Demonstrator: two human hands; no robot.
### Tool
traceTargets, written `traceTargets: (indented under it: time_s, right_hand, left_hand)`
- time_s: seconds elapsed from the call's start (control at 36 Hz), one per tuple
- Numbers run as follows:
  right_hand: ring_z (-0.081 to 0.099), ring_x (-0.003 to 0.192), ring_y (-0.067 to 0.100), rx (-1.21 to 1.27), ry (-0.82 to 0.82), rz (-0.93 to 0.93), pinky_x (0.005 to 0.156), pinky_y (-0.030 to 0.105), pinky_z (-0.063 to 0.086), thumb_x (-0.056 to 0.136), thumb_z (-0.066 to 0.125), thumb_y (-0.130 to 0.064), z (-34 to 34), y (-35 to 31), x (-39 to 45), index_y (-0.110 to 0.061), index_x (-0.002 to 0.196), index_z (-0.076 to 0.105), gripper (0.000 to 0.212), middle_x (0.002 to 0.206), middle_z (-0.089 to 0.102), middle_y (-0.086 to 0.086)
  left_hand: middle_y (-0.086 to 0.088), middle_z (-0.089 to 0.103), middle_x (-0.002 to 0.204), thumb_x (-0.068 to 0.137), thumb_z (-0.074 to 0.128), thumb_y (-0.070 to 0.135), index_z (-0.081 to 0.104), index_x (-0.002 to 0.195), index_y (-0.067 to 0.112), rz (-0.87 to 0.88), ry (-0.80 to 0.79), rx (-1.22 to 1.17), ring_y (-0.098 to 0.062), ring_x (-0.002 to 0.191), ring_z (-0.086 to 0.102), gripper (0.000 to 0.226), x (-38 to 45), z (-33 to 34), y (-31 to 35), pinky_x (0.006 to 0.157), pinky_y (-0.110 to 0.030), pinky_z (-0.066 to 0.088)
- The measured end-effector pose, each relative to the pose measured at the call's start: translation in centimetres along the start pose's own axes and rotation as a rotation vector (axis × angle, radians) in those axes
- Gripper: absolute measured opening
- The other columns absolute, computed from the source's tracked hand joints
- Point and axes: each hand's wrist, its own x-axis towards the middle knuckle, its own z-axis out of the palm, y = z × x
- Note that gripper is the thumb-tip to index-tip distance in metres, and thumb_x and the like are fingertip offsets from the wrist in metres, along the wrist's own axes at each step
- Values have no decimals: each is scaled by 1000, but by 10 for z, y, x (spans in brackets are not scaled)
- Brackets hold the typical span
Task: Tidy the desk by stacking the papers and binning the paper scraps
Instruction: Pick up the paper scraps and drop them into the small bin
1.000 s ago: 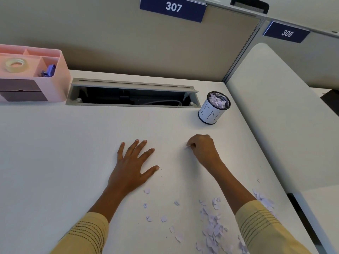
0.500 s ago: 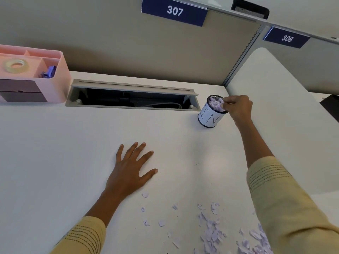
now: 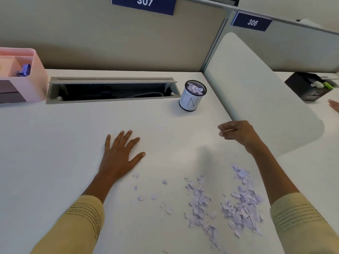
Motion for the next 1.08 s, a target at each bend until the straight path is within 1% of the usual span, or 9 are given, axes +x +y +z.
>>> traceTargets:
  time_s: [0.11,0.28,0.36,0.47,0.56,0.61,0.69,0.94,1.08]
  right_hand:
    - [59,87,18,-267,-27,161,68,23,43,69,83,-21,-14,45,-30,-16,103,70,37,97,64,6]
    - [52,117,27,-508,-103,300,98,35,42,63,84,-44,-17,94,-64,-21,126,55,73,127,53,10]
    - [53,110,30,-510,-42,263,96,38,44,59,84,-49,-8,103,-71,-27,121,55,72,121,49,12]
    - [61,81,25,-372,29,180,67,32,54,59,89,-28,9,101,-71,-24,90,65,39,96,58,11]
    - [62,54,9,-338,-21,164,47,13,46,68,83,-11,21,90,-66,-18,79,66,21,81,64,8]
    - [59,42,1,-286,-62,163,49,11,49,72,77,-3,28,83,-59,-12,75,69,13,66,66,3]
    - [60,46,6,-248,-95,152,49,11,47,71,72,5,36,72,-49,-8,71,72,13,47,63,-7]
    - [65,64,25,115,-153,106,62,21,57,70,74,9,38,25,-7,2,83,73,15,80,70,20]
    - [55,63,22,266,-105,-10,67,26,59,73,71,10,24,-20,35,7,86,69,14,77,63,19]
  left_hand:
    - [4,16,160,83,12,74,34,147,32,-1,-41,-20,-18,148,9,80,-3,0,1,116,-51,-6]
    - [6,4,161,77,7,77,21,151,34,-35,-120,-21,-17,148,0,87,-14,-4,3,114,-51,-9]
    - [6,-1,161,81,14,72,15,152,34,-75,-171,-21,-16,148,-4,81,-16,-8,9,114,-50,-9]
    - [5,-4,161,94,29,62,12,153,32,-94,-214,-3,-17,148,-6,68,-15,-13,14,115,-51,-8]
    - [5,-3,161,94,33,59,12,153,33,-101,-217,-5,-17,148,-4,67,-13,-15,14,115,-52,-7]
    - [4,-2,161,94,33,59,13,153,32,-101,-222,-8,-18,148,-4,67,-12,-16,14,115,-52,-7]
    - [3,-1,161,94,35,58,14,153,32,-106,-228,-4,-18,148,-3,67,-11,-17,16,116,-52,-5]
    - [3,8,161,91,44,60,24,150,32,-143,-268,-10,-18,148,5,69,-2,-30,21,117,-50,3]
    - [3,12,160,89,40,64,27,149,33,-177,-225,9,-18,148,7,69,0,-27,28,117,-52,4]
